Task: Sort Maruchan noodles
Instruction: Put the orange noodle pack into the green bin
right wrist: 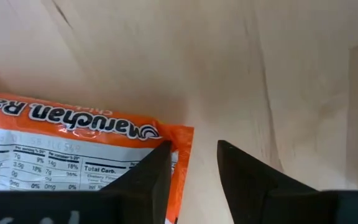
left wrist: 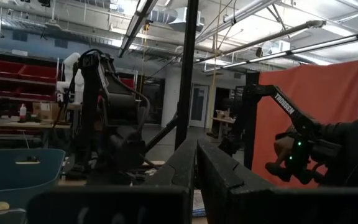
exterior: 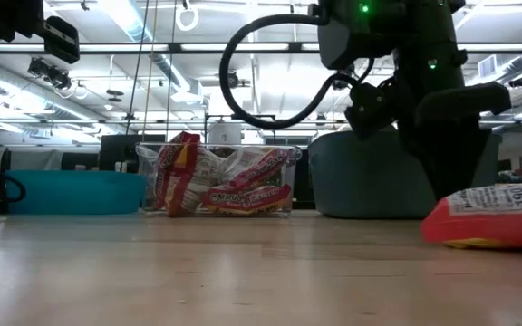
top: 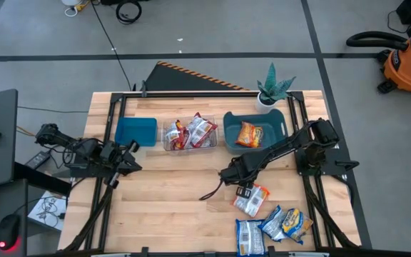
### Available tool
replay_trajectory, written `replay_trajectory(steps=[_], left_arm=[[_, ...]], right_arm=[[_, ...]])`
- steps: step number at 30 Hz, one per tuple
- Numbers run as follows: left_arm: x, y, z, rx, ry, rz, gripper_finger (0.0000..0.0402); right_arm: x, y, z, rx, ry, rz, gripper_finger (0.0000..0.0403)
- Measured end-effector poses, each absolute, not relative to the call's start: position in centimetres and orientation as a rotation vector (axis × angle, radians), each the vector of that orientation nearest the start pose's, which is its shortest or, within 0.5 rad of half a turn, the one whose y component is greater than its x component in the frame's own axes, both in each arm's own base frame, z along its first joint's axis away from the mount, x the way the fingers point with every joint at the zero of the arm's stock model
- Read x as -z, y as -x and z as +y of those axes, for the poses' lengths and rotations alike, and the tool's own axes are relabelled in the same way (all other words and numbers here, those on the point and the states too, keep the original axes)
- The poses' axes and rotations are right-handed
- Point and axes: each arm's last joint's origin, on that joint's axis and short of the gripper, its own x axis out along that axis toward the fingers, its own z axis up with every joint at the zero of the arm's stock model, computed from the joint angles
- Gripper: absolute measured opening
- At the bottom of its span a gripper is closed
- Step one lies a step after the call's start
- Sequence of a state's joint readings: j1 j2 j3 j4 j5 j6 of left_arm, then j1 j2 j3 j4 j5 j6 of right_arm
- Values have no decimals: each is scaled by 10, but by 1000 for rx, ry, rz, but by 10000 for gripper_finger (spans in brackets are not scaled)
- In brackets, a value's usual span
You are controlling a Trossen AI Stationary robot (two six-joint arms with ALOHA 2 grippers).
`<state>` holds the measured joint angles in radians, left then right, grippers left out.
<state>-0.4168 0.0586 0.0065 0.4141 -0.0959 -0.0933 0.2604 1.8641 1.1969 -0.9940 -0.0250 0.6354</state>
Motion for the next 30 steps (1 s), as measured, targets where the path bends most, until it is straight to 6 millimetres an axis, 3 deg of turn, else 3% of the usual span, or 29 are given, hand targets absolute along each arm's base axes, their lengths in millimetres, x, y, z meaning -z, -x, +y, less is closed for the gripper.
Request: replay_trajectory(steps=[12, 21, 25, 30], left_arm=[[-200, -88, -36, 334, 186, -337, 23], [-200, -88, -36, 333, 183, -337, 23], [-200, -88, -36, 333, 183, -337, 23], [-200, -88, -36, 333, 183, -337, 23]], right_arm=[[-155, -310, 84, 286, -250, 1594, 107], [-185, -316, 85, 357, -264, 1512, 109], [-174, -313, 85, 341, -269, 1581, 128], [-174, -311, 86, 348, -277, 1600, 188]])
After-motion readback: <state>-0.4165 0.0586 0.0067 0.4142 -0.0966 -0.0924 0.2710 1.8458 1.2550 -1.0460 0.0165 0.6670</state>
